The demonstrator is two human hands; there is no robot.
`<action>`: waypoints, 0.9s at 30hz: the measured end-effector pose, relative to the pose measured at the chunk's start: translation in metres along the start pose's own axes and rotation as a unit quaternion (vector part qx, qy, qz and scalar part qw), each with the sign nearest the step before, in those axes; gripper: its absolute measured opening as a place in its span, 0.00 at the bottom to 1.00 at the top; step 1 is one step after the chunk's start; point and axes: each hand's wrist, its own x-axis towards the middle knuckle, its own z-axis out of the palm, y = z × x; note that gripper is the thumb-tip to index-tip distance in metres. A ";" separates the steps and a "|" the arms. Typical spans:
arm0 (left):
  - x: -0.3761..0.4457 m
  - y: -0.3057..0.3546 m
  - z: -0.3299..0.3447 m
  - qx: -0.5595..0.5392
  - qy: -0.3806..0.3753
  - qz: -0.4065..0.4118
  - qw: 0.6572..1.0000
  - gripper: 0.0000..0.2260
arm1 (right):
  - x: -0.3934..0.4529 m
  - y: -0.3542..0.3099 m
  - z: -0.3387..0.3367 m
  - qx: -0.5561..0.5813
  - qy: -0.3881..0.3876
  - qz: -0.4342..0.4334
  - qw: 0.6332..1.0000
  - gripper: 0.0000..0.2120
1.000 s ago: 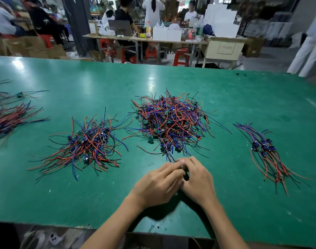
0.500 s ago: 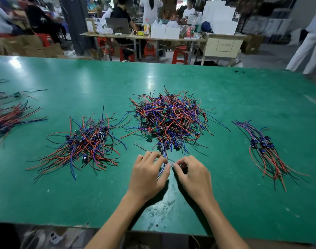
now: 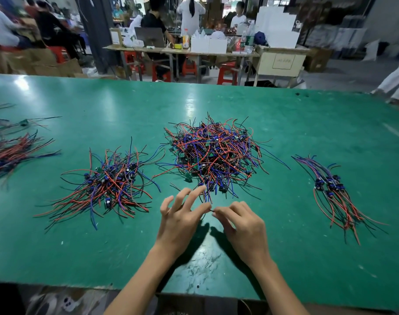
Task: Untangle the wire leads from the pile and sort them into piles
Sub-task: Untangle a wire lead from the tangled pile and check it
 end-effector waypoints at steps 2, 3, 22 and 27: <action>0.004 -0.010 -0.005 0.008 0.014 -0.006 1.000 0.11 | 0.002 -0.001 -0.002 0.020 -0.003 0.012 1.000 0.09; 0.007 -0.019 -0.008 0.011 0.027 -0.027 0.999 0.13 | 0.003 -0.003 -0.003 0.032 -0.012 0.045 0.998 0.12; 0.023 0.008 0.013 -0.392 -0.122 -0.445 0.796 0.11 | 0.021 -0.007 0.008 0.355 -0.112 0.382 0.846 0.06; 0.042 0.030 0.010 -0.597 -0.142 -0.527 0.589 0.09 | 0.018 0.001 -0.014 0.497 -0.090 0.394 0.768 0.06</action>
